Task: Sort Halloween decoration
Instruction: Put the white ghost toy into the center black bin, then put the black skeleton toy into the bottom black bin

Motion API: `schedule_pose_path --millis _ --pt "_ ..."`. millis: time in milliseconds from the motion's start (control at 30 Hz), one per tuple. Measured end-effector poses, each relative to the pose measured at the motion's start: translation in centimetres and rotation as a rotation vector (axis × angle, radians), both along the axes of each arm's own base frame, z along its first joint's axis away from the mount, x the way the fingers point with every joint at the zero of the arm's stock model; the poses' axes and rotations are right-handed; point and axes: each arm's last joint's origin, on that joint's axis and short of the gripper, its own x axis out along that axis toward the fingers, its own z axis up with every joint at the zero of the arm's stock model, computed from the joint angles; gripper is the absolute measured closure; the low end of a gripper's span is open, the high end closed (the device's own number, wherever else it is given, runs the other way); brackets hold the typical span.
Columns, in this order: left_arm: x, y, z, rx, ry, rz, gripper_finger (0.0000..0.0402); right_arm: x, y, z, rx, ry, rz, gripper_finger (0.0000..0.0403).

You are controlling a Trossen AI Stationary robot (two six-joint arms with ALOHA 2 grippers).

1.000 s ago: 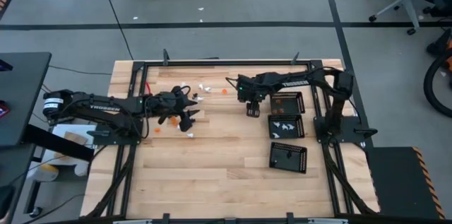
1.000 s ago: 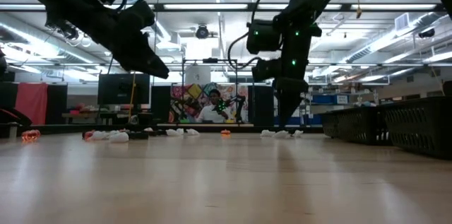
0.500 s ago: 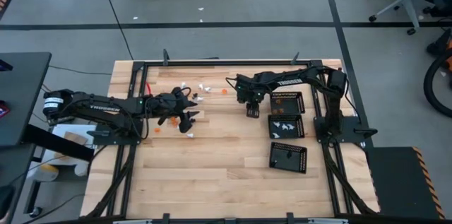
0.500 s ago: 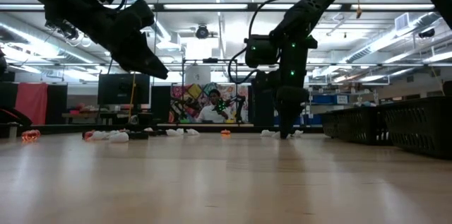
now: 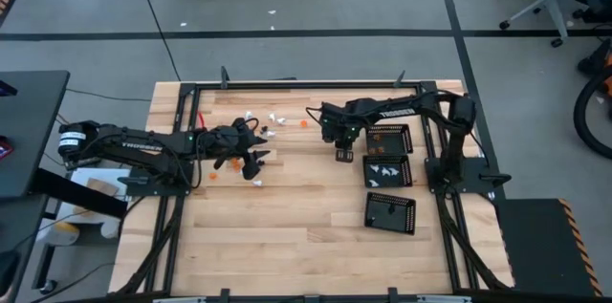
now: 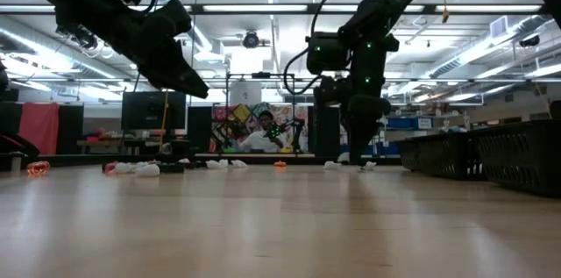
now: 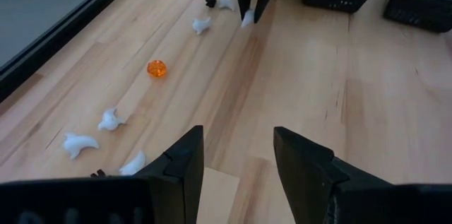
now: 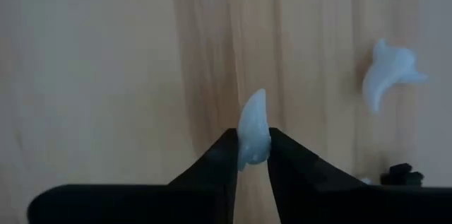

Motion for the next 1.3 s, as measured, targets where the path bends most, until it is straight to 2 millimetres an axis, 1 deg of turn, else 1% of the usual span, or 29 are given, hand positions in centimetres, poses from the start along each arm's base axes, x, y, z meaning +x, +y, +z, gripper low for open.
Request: schedule_pose_path --millis 200,300,533,700,833,1000,1300 --pt "0.0 0.0 0.0 0.000 -0.001 0.000 0.0244 -0.1 0.9 1.4 0.017 -0.039 0.018 0.0328" --pt "0.0 0.0 0.0 0.004 0.001 -0.001 0.0244 -0.5 1.6 2.5 0.045 -0.047 0.013 0.0327" --pt "0.1 0.0 0.1 0.036 -0.003 -0.018 0.0244 -2.9 3.9 5.8 0.113 0.000 -0.025 0.0326" --pt "0.1 0.0 0.1 0.052 -0.001 -0.027 0.0244 -4.8 5.6 7.3 0.189 0.101 -0.075 0.0326" --pt "0.2 0.1 0.4 0.084 -0.016 -0.044 0.0244 -6.1 6.9 7.8 0.209 0.204 -0.104 0.0326" --pt "0.4 0.1 0.7 0.103 -0.049 -0.051 0.0244 -6.5 8.1 7.9 0.213 0.268 -0.102 0.0324" --pt "0.4 0.1 0.7 0.121 -0.051 -0.060 0.0244 -7.4 8.0 7.9 0.201 0.362 -0.167 0.0292"
